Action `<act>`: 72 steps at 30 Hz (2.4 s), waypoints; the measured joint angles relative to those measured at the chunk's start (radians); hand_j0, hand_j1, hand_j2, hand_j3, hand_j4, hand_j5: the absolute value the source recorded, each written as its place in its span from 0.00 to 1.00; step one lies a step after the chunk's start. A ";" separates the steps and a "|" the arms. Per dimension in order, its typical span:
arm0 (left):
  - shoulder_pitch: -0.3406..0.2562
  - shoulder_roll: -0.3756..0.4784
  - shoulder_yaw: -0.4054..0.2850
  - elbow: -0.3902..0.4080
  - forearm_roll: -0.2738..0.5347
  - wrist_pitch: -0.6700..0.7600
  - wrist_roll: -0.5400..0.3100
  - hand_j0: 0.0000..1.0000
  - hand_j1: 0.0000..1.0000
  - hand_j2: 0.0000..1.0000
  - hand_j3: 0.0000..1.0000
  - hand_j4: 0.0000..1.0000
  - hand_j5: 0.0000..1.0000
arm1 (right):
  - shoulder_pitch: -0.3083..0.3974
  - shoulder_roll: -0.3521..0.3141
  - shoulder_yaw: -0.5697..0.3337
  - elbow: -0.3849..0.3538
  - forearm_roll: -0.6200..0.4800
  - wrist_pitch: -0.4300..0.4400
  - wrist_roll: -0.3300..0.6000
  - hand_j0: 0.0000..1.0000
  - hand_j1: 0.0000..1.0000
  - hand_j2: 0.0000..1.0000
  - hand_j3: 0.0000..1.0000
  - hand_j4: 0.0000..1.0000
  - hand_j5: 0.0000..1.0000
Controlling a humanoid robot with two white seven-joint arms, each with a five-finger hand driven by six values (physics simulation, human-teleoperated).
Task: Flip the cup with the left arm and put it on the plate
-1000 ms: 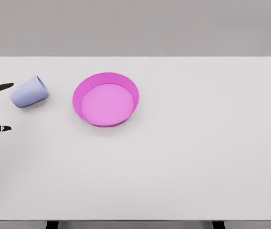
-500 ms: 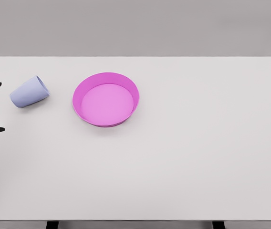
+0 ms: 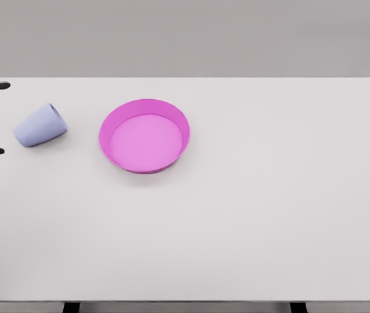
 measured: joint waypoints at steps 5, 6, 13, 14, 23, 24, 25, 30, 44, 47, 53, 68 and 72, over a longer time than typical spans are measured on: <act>-0.075 0.031 -0.125 -0.008 -0.005 0.121 -0.004 1.00 1.00 1.00 1.00 1.00 1.00 | 0.001 0.000 0.000 0.000 0.000 0.000 0.000 1.00 1.00 1.00 1.00 1.00 1.00; -0.088 0.034 -0.136 -0.008 -0.005 0.163 -0.004 1.00 1.00 1.00 1.00 1.00 1.00 | 0.000 0.000 0.000 0.000 0.000 0.000 0.000 1.00 1.00 1.00 1.00 1.00 1.00; -0.106 0.035 -0.167 -0.023 0.021 0.545 -0.004 1.00 1.00 1.00 1.00 1.00 1.00 | 0.000 0.000 0.000 0.000 0.000 0.000 0.000 1.00 1.00 1.00 1.00 1.00 1.00; -0.109 0.034 -0.169 -0.027 0.034 0.600 -0.004 1.00 1.00 1.00 1.00 1.00 1.00 | 0.001 0.000 0.000 0.000 0.000 0.000 0.000 1.00 1.00 1.00 1.00 1.00 1.00; -0.201 0.032 -0.218 -0.084 0.089 0.966 -0.010 1.00 1.00 1.00 1.00 1.00 1.00 | 0.000 0.000 0.000 0.000 0.000 0.000 0.000 1.00 1.00 1.00 1.00 1.00 1.00; -0.203 0.032 -0.228 -0.092 0.090 1.011 -0.012 1.00 1.00 1.00 1.00 1.00 1.00 | 0.000 0.000 0.000 0.000 0.000 0.000 0.000 1.00 1.00 1.00 1.00 1.00 1.00; -0.209 0.031 -0.235 -0.102 0.090 1.052 -0.014 1.00 1.00 1.00 1.00 1.00 1.00 | 0.001 0.000 0.000 0.000 0.000 -0.001 0.000 1.00 1.00 1.00 1.00 1.00 1.00; -0.279 0.028 -0.277 -0.120 0.088 1.144 -0.017 1.00 1.00 1.00 1.00 1.00 1.00 | 0.001 0.000 0.000 0.000 0.000 0.000 0.000 1.00 1.00 1.00 1.00 1.00 1.00; -0.345 0.012 -0.371 -0.024 0.065 1.177 -0.018 1.00 1.00 1.00 1.00 1.00 1.00 | 0.001 0.000 0.000 0.000 0.000 0.000 0.000 1.00 1.00 1.00 1.00 1.00 1.00; -0.354 0.005 -0.396 -0.004 0.052 1.166 -0.018 1.00 1.00 1.00 1.00 1.00 1.00 | 0.000 0.000 0.000 0.000 0.000 0.000 0.000 1.00 1.00 1.00 1.00 1.00 1.00; -0.382 -0.033 -0.411 0.031 -0.012 1.159 -0.018 1.00 1.00 1.00 1.00 1.00 1.00 | 0.000 0.000 0.000 0.000 0.000 0.000 0.000 1.00 1.00 1.00 1.00 1.00 1.00; -0.396 -0.105 -0.438 0.048 -0.190 1.161 -0.018 1.00 1.00 1.00 1.00 1.00 1.00 | 0.001 0.000 0.000 0.000 0.000 0.000 0.000 1.00 1.00 1.00 1.00 1.00 1.00; -0.396 -0.106 -0.447 0.049 -0.216 1.161 -0.018 1.00 1.00 1.00 1.00 1.00 1.00 | 0.001 0.000 0.000 0.000 0.000 0.000 0.000 1.00 1.00 1.00 1.00 1.00 1.00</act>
